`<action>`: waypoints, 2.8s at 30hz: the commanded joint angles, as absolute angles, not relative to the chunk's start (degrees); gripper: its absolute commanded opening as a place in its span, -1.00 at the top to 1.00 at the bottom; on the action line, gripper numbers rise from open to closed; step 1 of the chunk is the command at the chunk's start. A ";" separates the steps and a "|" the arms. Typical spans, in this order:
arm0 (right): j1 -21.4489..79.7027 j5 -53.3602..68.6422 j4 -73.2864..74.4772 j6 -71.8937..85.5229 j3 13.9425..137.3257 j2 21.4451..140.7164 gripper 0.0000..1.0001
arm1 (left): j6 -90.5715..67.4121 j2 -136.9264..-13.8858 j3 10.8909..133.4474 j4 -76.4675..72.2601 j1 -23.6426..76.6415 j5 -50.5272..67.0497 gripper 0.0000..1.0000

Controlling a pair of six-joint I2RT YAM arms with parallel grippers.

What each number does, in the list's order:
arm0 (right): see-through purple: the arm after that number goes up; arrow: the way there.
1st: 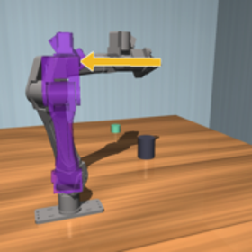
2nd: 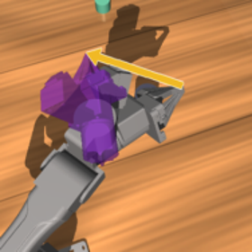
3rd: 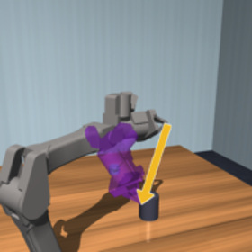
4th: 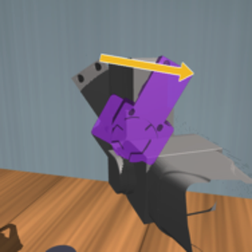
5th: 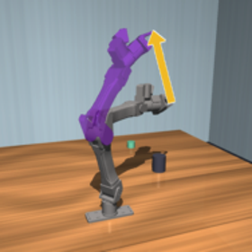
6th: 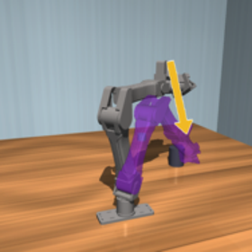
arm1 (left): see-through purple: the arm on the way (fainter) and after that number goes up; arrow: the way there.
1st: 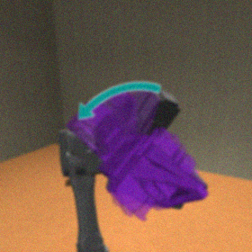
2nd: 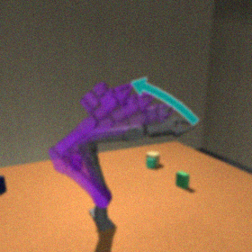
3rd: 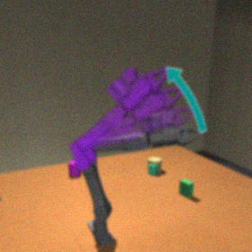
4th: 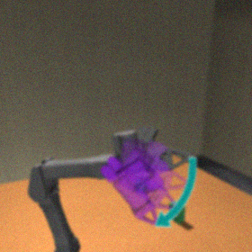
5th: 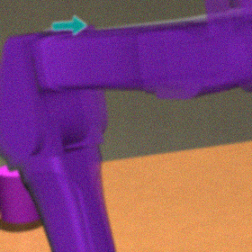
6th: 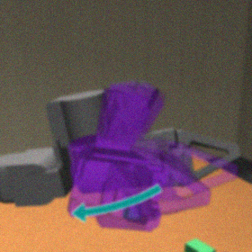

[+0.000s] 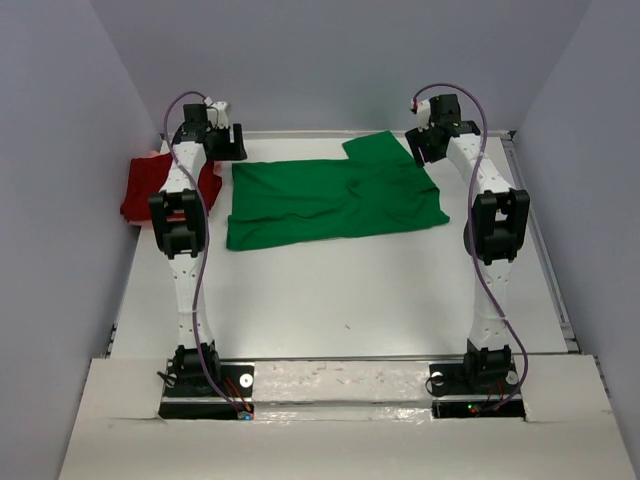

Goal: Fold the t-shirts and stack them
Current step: Fold the tshirt

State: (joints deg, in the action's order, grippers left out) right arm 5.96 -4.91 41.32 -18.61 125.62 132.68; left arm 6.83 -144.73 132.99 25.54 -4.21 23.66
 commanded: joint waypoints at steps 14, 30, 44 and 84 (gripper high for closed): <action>5.63 -3.61 43.59 -19.60 130.60 134.91 -0.33 | 2.99 -150.73 136.23 22.76 -4.66 24.61 -0.53; 5.63 -3.43 46.23 -19.34 140.89 142.29 -0.23 | 3.96 -151.35 135.79 24.08 -3.87 23.73 0.37; 5.63 3.86 44.83 -15.91 149.76 150.99 -0.25 | 5.62 -146.96 132.01 24.17 -1.93 22.41 0.54; 5.63 3.78 33.93 -16.88 155.39 159.08 -0.33 | 10.81 -143.61 129.64 25.75 3.60 17.84 0.60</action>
State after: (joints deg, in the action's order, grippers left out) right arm 5.96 4.16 37.93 -16.51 153.91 158.82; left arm 9.80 -147.65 130.82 23.03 3.29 18.74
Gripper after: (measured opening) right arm 0.666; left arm 0.207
